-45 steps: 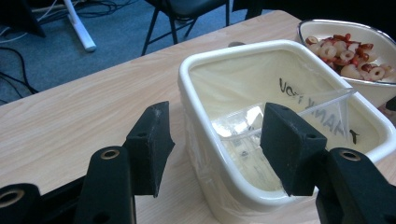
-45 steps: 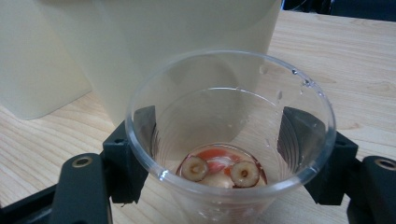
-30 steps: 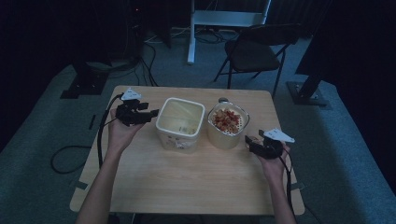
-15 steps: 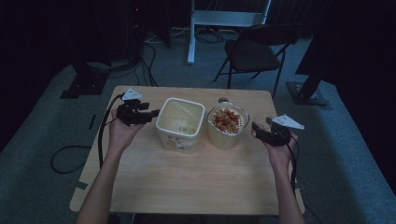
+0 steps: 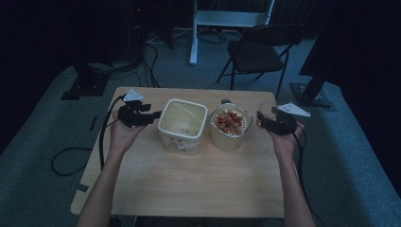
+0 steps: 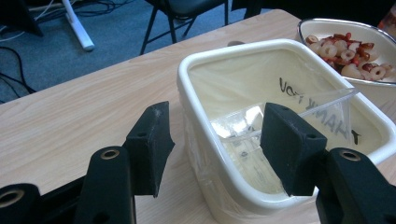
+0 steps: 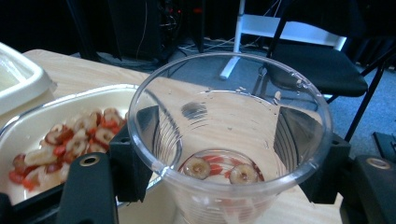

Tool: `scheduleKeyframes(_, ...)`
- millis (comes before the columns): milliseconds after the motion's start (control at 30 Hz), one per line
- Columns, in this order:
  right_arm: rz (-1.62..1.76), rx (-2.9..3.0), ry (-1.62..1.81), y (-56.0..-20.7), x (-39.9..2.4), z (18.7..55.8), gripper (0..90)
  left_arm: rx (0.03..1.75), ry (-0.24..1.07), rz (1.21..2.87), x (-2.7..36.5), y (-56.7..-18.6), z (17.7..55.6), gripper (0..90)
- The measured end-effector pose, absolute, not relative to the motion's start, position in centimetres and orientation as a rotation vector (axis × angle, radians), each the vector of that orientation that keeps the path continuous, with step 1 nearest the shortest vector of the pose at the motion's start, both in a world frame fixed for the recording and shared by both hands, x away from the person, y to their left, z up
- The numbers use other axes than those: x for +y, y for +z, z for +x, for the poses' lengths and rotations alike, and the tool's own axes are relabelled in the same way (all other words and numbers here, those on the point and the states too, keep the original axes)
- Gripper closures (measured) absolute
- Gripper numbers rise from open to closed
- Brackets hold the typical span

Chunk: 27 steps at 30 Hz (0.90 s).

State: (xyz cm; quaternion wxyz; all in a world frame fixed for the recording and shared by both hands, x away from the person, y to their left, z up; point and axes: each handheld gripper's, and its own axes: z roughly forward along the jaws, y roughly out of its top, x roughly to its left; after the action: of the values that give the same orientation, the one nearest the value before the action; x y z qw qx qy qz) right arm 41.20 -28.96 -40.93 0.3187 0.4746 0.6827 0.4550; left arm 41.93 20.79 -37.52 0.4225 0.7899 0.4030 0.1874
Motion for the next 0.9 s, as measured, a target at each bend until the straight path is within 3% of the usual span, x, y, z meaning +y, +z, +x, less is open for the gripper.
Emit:
scheduleKeyframes(600,1.079,1.884,0.902,-38.6,-26.0,43.3,32.7,1.006,0.464,1.978,20.6,-37.6,41.9,43.8)
scheduleKeyframes(900,0.887,1.946,0.594,-38.0,-23.8,43.7,32.6,1.003,0.461,1.977,20.4,-37.6,41.9,43.8)
